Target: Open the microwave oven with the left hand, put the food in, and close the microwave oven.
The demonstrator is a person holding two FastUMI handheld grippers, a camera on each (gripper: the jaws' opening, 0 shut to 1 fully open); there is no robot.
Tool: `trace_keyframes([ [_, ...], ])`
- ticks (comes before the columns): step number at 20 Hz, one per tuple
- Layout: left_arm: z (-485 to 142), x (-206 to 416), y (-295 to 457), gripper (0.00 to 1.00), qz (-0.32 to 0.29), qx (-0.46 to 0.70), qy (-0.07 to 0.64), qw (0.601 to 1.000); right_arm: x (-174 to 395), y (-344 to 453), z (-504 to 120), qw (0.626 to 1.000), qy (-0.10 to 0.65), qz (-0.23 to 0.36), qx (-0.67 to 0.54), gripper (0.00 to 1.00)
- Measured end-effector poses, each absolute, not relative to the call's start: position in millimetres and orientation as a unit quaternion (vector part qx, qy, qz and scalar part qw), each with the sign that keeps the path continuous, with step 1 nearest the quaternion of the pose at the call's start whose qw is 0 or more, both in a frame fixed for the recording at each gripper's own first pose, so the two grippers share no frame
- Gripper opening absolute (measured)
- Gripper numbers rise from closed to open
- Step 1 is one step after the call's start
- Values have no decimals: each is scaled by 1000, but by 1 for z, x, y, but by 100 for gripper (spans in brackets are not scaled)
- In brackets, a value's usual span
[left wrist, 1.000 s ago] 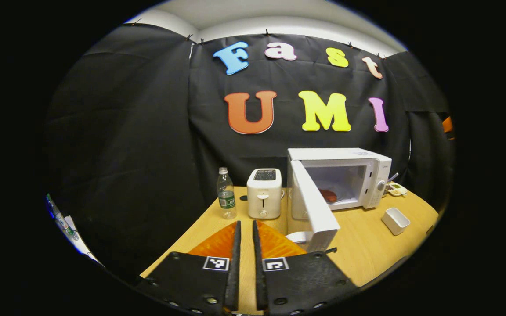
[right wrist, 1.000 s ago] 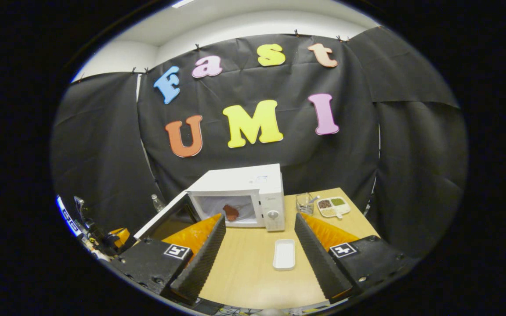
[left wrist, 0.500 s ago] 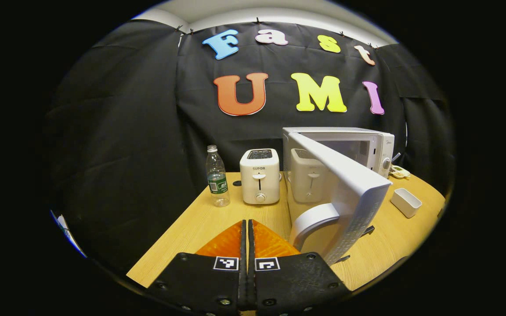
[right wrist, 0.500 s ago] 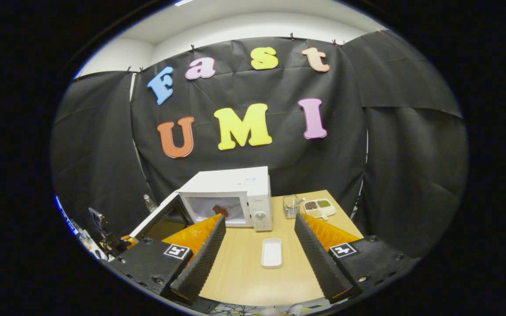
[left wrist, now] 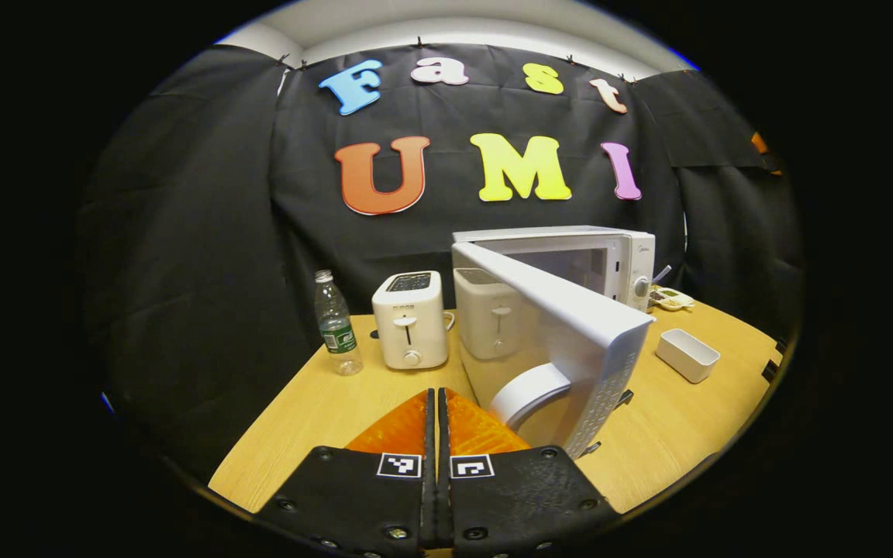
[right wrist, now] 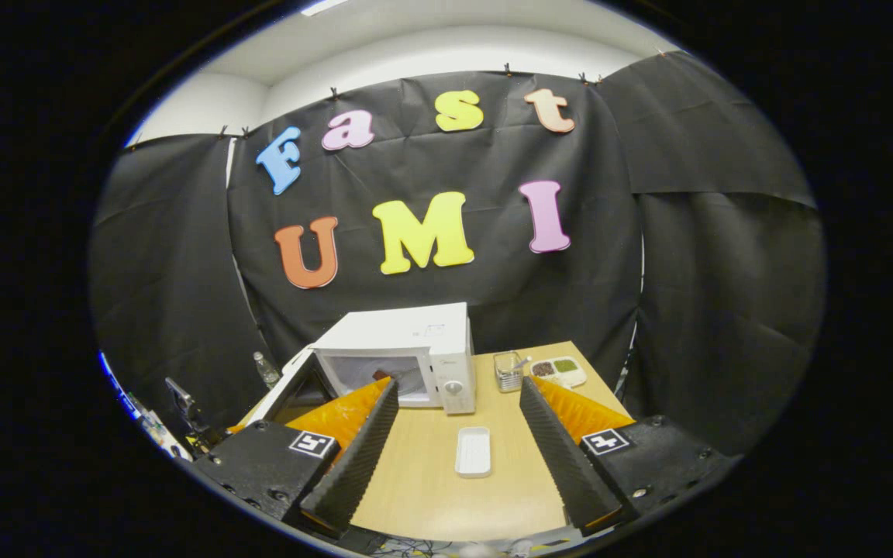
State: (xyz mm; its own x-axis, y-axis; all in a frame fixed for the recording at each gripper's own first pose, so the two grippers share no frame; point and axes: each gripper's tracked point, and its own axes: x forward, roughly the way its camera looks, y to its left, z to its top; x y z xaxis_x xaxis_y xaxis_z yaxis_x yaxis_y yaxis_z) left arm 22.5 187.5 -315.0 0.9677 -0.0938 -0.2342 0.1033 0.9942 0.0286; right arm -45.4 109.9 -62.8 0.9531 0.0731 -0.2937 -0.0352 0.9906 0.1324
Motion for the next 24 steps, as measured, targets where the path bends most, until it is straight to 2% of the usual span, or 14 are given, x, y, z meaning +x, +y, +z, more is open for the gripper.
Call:
trace_keyframes([
  [2, -312, 23, 162, 0, -73, 20, 112, 991, -47, 105, -62, 986, 152, 27, 62, 90],
  [3, -311, 23, 149, 10, -83, 21, 112, 990, -47, 101, -63, 986, 153, 26, 62, 100],
  [4, -310, 25, 138, 0, -92, 21, 110, 989, -49, 96, -63, 986, 154, 23, 62, 90],
  [6, -310, 28, 113, 0, -109, 16, 109, 988, -50, 84, -62, 986, 154, 15, 62, 100],
  [8, -309, 32, 87, 0, -129, 14, 109, 986, -51, 72, -61, 986, 154, 6, 62, 90],
  [10, -309, 41, 62, 0, -148, 13, 111, 983, -50, 59, -58, 987, 151, -3, 61, 100],
  [11, -307, 45, 51, 0, -156, 14, 109, 982, -51, 54, -58, 987, 150, -7, 62, 90],
  [15, -299, 64, 10, 0, -185, 10, 101, 977, -48, 32, -51, 988, 142, -26, 61, 90],
  [16, -298, 70, 2, 0, -192, 9, 102, 976, -48, 27, -52, 988, 141, -30, 62, 100],
  [17, -297, 75, -6, 0, -197, 10, 100, 975, -46, 22, -51, 988, 139, -34, 63, 90],
  [18, -296, 80, -13, 0, -202, 9, 99, 974, -43, 15, -52, 987, 141, -41, 62, 100],
  [21, -295, 98, -35, 0, -214, 6, 97, 972, -36, -4, -47, 986, 139, -57, 69, 90],
  [23, -298, 110, -46, 0, -220, 0, 100, 970, -30, -9, -49, 985, 143, -62, 69, 100],
  [24, -297, 116, -52, 0, -223, -4, 100, 970, -30, -13, -50, 985, 146, -63, 70, 90],
])
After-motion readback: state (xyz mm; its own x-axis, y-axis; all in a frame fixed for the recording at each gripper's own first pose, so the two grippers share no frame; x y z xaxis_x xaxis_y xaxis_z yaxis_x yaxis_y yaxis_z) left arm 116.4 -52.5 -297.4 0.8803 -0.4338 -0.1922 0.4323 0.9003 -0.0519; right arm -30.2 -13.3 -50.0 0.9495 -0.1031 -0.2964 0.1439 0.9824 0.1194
